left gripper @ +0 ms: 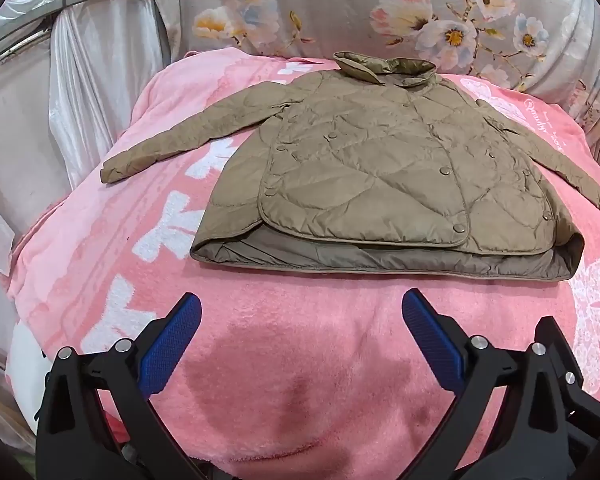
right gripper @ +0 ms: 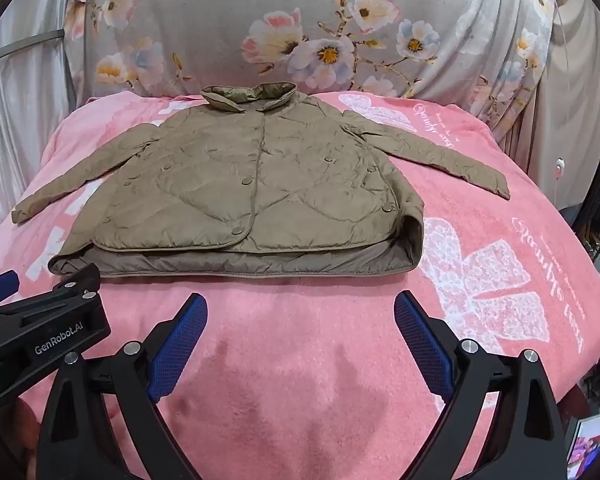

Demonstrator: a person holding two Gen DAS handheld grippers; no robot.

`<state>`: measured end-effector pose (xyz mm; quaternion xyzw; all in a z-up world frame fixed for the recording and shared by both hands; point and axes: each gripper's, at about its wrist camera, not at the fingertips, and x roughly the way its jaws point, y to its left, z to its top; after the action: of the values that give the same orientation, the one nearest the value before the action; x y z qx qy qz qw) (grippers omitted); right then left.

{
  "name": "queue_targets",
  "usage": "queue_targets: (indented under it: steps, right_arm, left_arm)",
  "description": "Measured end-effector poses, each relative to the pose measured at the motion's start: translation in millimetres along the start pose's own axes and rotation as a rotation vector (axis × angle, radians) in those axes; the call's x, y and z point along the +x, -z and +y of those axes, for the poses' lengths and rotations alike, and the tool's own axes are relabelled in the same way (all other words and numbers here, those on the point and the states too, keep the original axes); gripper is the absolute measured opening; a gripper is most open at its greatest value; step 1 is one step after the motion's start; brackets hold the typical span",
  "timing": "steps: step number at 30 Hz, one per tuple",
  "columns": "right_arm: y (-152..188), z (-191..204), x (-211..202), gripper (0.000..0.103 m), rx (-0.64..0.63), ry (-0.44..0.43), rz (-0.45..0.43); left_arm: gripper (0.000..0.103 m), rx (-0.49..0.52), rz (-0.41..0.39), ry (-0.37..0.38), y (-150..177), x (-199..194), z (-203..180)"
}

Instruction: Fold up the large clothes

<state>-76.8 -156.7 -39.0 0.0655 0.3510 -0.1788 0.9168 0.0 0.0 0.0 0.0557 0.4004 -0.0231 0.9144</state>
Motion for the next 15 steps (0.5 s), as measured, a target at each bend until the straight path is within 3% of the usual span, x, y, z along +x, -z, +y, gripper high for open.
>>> queue_targets:
  steps: [15]
  right_arm:
    - [1.4,3.2,3.9,0.093,-0.008,0.007,0.0]
  left_arm:
    - [0.098,-0.009,0.008,0.006,-0.3,1.9,1.6]
